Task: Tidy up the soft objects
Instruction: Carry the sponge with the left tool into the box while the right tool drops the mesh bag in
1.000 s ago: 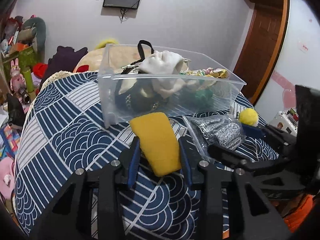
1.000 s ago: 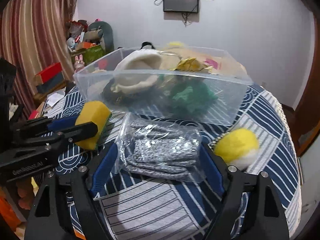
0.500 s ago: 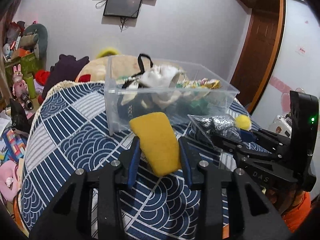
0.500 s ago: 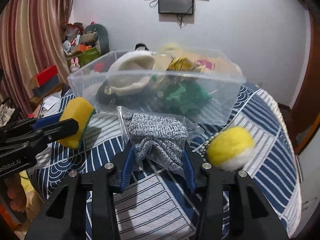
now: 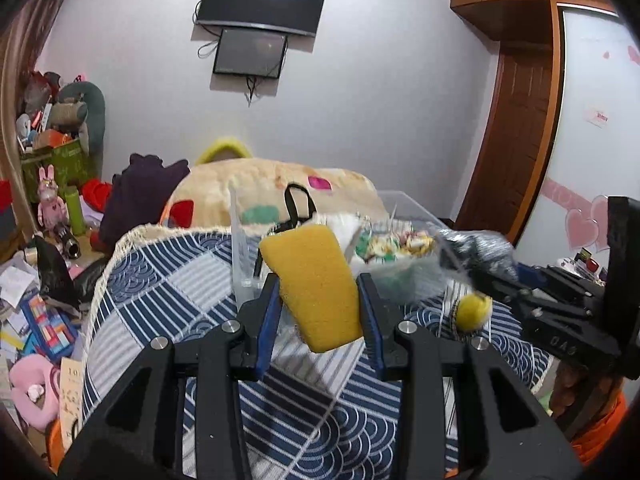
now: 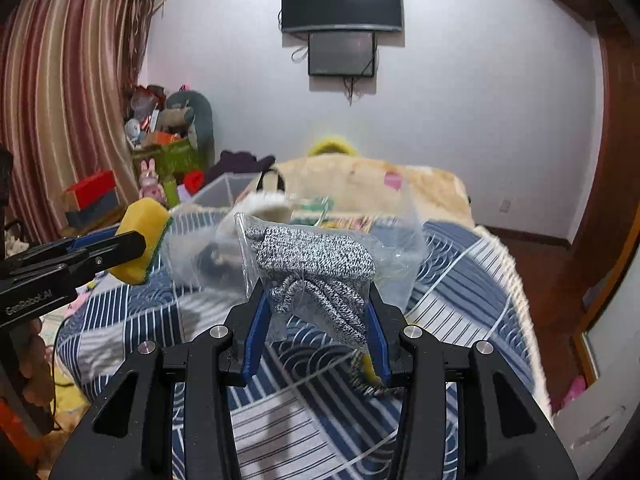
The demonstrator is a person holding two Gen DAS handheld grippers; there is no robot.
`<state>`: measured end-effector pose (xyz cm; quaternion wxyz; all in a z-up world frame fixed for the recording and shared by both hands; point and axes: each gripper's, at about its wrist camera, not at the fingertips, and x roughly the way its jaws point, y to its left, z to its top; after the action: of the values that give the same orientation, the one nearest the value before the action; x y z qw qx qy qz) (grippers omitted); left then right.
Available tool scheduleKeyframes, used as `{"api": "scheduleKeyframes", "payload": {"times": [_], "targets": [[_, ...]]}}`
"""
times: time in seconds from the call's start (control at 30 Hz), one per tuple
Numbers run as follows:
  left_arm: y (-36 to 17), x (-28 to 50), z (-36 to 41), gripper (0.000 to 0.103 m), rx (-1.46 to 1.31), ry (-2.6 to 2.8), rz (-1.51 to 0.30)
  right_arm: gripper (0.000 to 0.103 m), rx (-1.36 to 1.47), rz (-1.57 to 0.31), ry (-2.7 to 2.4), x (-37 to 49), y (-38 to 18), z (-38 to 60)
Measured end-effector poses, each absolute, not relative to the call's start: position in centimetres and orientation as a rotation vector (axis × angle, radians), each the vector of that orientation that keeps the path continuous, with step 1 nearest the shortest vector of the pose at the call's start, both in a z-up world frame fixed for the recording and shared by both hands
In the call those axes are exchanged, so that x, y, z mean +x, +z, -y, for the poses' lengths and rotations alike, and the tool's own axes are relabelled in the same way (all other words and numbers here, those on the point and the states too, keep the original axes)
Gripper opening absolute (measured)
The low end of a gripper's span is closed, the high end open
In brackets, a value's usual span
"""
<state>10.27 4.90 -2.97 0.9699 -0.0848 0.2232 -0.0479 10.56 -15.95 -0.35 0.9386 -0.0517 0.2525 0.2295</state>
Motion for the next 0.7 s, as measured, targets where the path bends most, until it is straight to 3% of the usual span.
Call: {"api": "scheduleKeyframes", "payload": {"times": [0.4,0.7], "targets": [[-1.6,14.0,-5.1,0.037,-0.124,-0.030,-0.443,0.040,-0.045,-0.434,0.412,12.8,2.8,17.0],[-2.3,17.2,-4.6,0.037,-0.086,0.011,-0.478,0.040,-0.070,-0.464,0.453,14.5,2.0,14.1]]}}
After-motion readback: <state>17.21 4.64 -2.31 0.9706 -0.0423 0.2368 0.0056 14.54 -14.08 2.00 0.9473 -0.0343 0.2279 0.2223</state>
